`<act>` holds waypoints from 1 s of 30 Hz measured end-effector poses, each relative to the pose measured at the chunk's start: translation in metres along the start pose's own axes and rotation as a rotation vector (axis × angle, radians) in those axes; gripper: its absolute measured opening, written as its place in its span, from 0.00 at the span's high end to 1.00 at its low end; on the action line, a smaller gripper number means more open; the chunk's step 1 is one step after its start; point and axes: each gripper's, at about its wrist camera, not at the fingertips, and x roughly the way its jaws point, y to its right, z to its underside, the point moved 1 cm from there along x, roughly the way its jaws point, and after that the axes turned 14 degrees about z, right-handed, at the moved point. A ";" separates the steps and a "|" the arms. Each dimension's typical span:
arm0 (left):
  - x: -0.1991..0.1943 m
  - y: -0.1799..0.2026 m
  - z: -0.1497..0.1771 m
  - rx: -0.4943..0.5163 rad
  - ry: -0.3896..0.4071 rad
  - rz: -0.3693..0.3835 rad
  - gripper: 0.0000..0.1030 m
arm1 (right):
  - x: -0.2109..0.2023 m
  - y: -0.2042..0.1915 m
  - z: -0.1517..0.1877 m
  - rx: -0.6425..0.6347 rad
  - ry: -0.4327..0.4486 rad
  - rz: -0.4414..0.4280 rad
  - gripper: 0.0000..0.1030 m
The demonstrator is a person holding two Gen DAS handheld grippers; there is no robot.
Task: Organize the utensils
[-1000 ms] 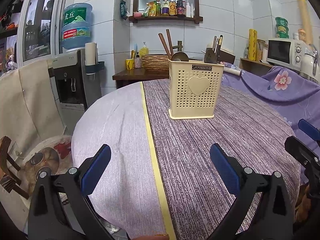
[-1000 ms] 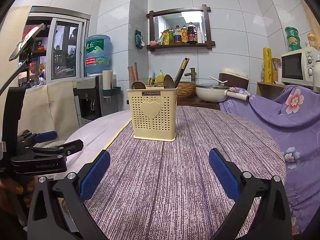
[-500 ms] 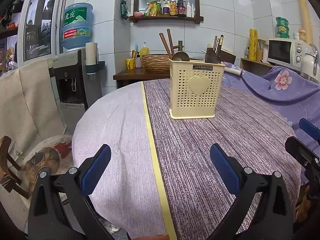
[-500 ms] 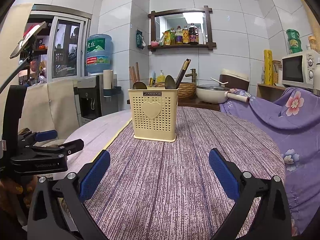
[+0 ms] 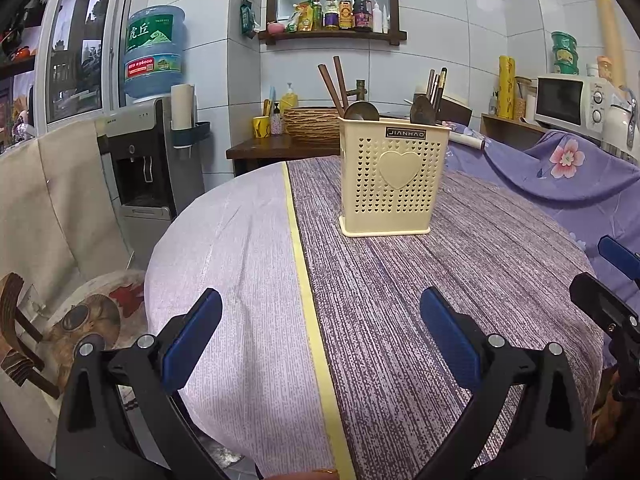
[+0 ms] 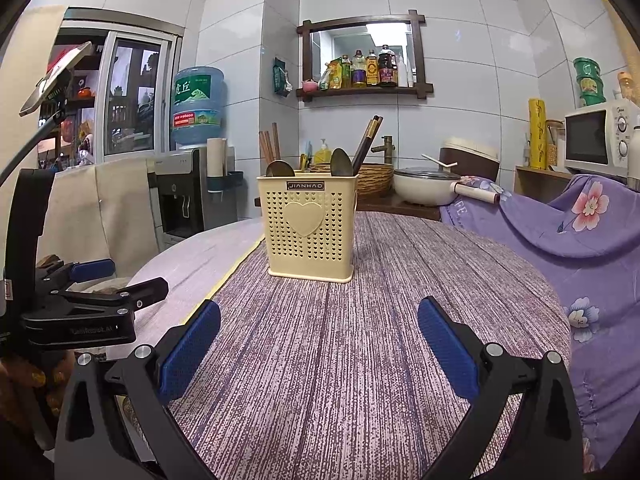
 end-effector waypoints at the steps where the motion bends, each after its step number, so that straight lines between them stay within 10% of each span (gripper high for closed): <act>1: 0.000 0.000 0.000 0.000 0.000 0.000 0.06 | 0.000 0.000 0.000 0.000 0.000 0.000 0.06; 30: 0.002 -0.001 0.001 0.003 -0.004 -0.001 0.06 | 0.001 -0.003 0.001 -0.003 -0.006 -0.005 0.06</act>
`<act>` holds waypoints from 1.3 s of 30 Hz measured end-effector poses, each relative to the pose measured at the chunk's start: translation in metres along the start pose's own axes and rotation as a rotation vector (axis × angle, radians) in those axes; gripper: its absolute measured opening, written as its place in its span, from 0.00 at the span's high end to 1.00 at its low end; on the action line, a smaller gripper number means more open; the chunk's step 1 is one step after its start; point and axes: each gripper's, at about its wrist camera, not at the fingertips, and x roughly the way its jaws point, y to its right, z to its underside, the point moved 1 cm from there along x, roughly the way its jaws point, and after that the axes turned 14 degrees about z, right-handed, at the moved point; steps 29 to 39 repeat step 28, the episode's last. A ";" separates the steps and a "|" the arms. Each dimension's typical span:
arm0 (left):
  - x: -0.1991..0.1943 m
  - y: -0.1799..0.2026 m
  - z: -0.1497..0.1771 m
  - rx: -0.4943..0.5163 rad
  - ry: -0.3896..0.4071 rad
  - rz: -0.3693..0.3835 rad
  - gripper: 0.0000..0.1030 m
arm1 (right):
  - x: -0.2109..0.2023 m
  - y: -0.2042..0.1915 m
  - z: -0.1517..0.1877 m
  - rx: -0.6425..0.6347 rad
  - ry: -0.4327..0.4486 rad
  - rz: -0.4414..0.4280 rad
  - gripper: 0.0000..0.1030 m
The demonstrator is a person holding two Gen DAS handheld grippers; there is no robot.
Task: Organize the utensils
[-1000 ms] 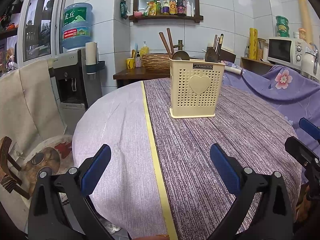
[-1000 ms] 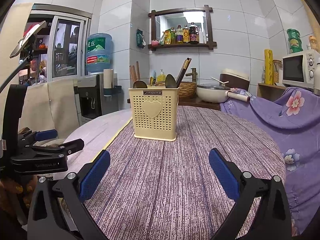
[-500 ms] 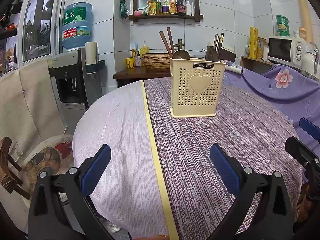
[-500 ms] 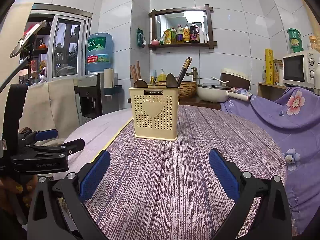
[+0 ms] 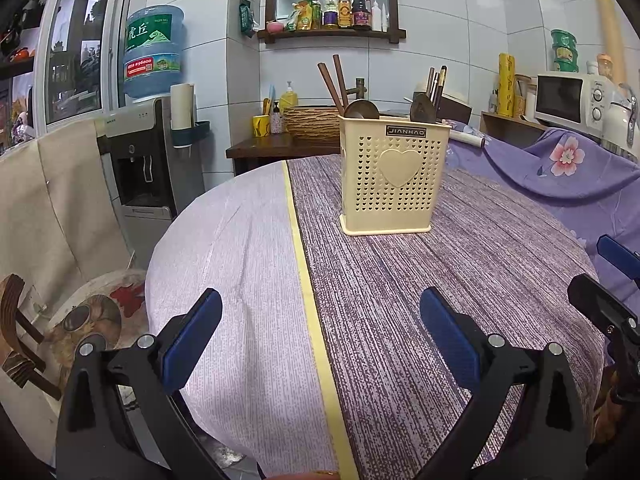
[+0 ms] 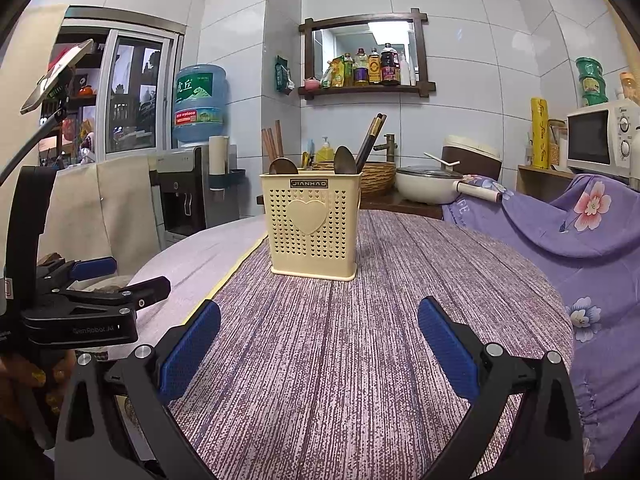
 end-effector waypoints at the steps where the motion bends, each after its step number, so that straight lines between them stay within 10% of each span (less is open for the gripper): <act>1: 0.000 0.000 0.000 0.000 0.000 -0.001 0.06 | 0.000 0.000 0.000 0.000 0.000 -0.001 0.06; 39: -0.002 -0.005 0.001 -0.013 -0.010 0.011 0.06 | 0.002 0.001 0.004 -0.003 -0.013 -0.005 0.06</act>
